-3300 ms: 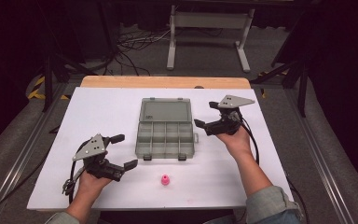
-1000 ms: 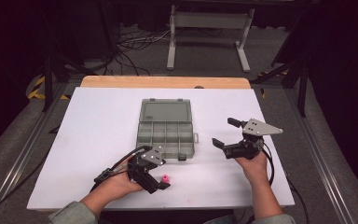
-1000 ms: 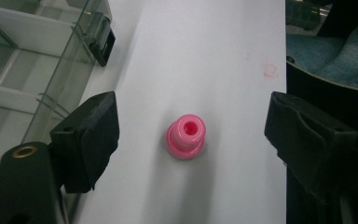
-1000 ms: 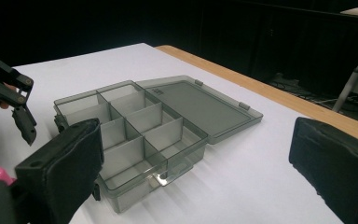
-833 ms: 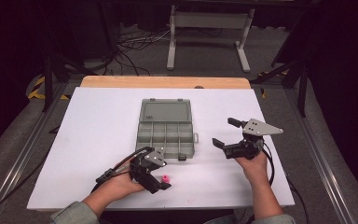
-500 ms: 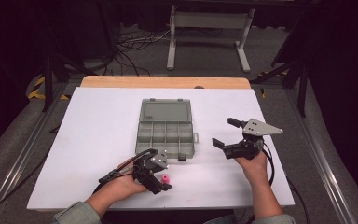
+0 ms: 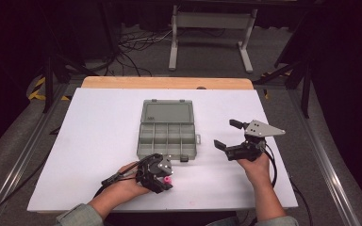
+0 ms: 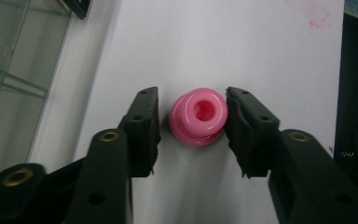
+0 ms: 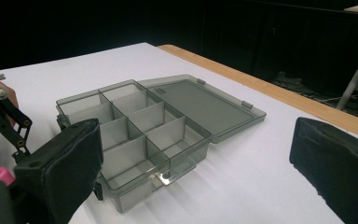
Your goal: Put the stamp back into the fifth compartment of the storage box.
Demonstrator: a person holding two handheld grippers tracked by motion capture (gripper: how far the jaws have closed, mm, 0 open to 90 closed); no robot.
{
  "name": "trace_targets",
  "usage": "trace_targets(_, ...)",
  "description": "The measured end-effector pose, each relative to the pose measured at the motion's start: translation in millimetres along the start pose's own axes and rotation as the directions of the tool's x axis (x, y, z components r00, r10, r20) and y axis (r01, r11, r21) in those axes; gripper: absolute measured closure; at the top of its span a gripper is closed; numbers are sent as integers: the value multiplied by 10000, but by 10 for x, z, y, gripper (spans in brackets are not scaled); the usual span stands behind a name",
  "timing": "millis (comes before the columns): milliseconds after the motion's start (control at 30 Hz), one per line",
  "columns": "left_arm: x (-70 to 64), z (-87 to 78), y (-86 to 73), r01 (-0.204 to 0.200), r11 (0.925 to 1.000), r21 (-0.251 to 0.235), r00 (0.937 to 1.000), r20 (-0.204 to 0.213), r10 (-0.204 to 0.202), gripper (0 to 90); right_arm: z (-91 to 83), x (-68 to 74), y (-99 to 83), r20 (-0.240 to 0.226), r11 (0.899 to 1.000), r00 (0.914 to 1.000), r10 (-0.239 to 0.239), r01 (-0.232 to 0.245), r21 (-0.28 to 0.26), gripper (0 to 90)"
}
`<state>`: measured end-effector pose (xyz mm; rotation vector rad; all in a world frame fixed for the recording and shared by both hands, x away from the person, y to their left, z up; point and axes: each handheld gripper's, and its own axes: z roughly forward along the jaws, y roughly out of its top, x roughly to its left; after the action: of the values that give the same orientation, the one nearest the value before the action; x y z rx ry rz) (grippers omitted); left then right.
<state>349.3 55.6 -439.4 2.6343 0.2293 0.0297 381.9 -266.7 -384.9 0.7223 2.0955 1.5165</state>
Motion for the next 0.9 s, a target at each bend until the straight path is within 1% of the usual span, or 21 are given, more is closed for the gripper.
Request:
trace_targets(100,1,-3,-2,30,10000,6,10000,-65,-30,641,4,-11,-11,-15,10000,10000,81,-81,10,33)
trace_targets(233,1,-4,3,-30,10000,56,10000,-57,30,646,8,-10,-15,-25,10000,10000,89,-89,40,33)
trace_targets(433,-1,-8,3,14,10000,71,10000,-48,-14,647,11,-18,-23,-28,9999,9999,142,-142,53,33)
trace_targets(600,0,-19,3,49,10000,33,9999,108,-49,648,10,-20,-25,-23,9999,9999,146,-146,60,33)
trace_targets(633,-5,-42,6,104,9999,-129,9996,256,-101,648,11,-21,-27,-23,9999,9999,140,-140,67,33)
trace_targets(767,-16,-99,27,68,9999,-146,9999,159,-66,648,11,-21,-28,-36,9999,9999,158,-158,61,33)
trace_targets(900,-11,-188,42,89,9997,-245,9998,172,-85,648,14,-14,-28,-49,9999,9999,146,-146,66,33)
